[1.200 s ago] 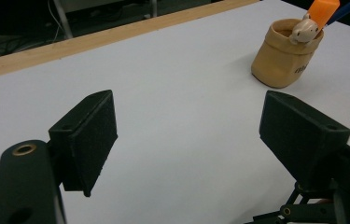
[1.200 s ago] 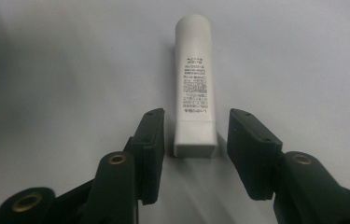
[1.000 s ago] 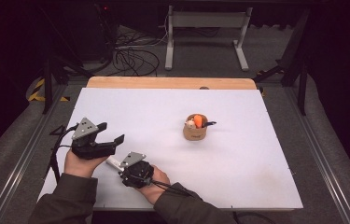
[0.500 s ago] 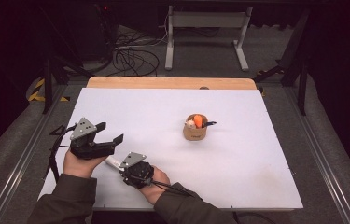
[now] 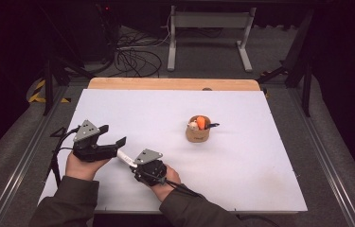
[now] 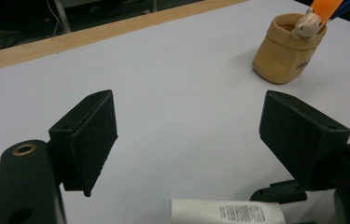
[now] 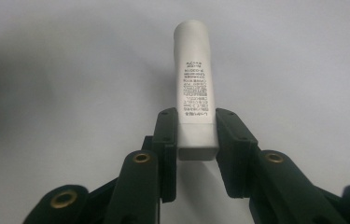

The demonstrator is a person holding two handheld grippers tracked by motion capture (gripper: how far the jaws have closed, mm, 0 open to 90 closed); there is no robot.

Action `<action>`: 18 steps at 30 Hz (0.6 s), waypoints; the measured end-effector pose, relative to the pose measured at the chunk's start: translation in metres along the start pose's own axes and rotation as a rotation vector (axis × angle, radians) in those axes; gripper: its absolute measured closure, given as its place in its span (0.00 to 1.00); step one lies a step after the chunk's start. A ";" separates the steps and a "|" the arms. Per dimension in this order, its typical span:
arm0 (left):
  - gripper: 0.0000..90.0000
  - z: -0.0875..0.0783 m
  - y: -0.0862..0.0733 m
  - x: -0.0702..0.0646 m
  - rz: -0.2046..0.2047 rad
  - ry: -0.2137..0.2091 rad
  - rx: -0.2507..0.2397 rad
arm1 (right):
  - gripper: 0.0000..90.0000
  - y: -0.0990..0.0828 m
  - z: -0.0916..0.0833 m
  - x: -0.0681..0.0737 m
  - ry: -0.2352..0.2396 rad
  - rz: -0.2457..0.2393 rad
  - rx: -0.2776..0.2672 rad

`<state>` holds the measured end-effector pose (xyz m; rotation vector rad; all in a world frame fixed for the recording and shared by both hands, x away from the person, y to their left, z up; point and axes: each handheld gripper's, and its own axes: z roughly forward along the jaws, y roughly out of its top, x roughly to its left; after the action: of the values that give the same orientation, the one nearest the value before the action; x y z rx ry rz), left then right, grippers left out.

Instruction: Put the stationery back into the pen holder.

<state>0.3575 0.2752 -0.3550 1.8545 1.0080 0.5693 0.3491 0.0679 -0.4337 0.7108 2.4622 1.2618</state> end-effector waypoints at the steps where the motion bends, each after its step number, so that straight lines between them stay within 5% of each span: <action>1: 0.22 0.001 0.000 0.000 0.001 -0.001 0.000 | 0.80 0.000 -0.001 -0.001 0.001 0.003 -0.006; 18: 0.24 0.014 -0.006 -0.005 0.004 -0.043 0.037 | 0.80 0.008 -0.038 -0.028 -0.068 0.021 -0.149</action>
<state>0.3627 0.2651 -0.3667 1.8941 0.9932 0.5138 0.3575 0.0312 -0.4045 0.7289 2.2847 1.3879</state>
